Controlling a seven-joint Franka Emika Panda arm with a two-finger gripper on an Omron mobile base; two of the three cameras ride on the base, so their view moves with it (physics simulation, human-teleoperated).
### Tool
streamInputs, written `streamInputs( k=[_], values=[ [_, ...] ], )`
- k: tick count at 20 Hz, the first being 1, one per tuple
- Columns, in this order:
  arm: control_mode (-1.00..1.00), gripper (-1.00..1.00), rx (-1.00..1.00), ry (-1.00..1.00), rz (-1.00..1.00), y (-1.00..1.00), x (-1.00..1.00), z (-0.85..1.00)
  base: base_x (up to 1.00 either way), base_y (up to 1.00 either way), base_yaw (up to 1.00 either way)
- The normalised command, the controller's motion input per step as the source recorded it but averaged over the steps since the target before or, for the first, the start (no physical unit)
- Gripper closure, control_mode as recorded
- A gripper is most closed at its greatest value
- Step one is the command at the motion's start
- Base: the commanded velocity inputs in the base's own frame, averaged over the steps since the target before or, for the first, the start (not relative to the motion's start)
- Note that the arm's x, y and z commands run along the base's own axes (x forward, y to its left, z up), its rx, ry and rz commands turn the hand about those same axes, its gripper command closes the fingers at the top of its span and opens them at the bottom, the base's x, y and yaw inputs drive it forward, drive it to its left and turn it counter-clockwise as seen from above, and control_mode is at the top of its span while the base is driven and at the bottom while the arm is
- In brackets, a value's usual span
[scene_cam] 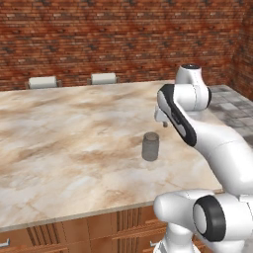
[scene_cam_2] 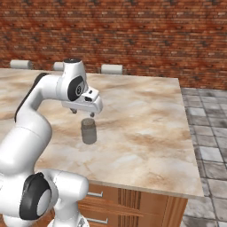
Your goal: Pick the jar and bowl and place them in the sink. Then turn on the water.
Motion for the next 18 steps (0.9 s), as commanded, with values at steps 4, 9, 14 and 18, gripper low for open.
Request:
streamInputs(
  k=[4,9,14,18],
  values=[
    [-1.0,-1.0,0.0,0.0,0.0,0.12,0.23,-0.08,0.0,0.0,0.0],
    [-1.0,-1.0,0.0,0.0,0.0,0.06,0.2,-0.05,0.0,0.0,0.0],
    [-1.0,-1.0,0.0,0.01,0.0,0.0,0.14,-0.08,0.0,0.0,0.0],
    [-1.0,-1.0,0.0,0.01,0.0,0.0,0.14,-0.1,0.0,0.0,0.0]
  ],
)
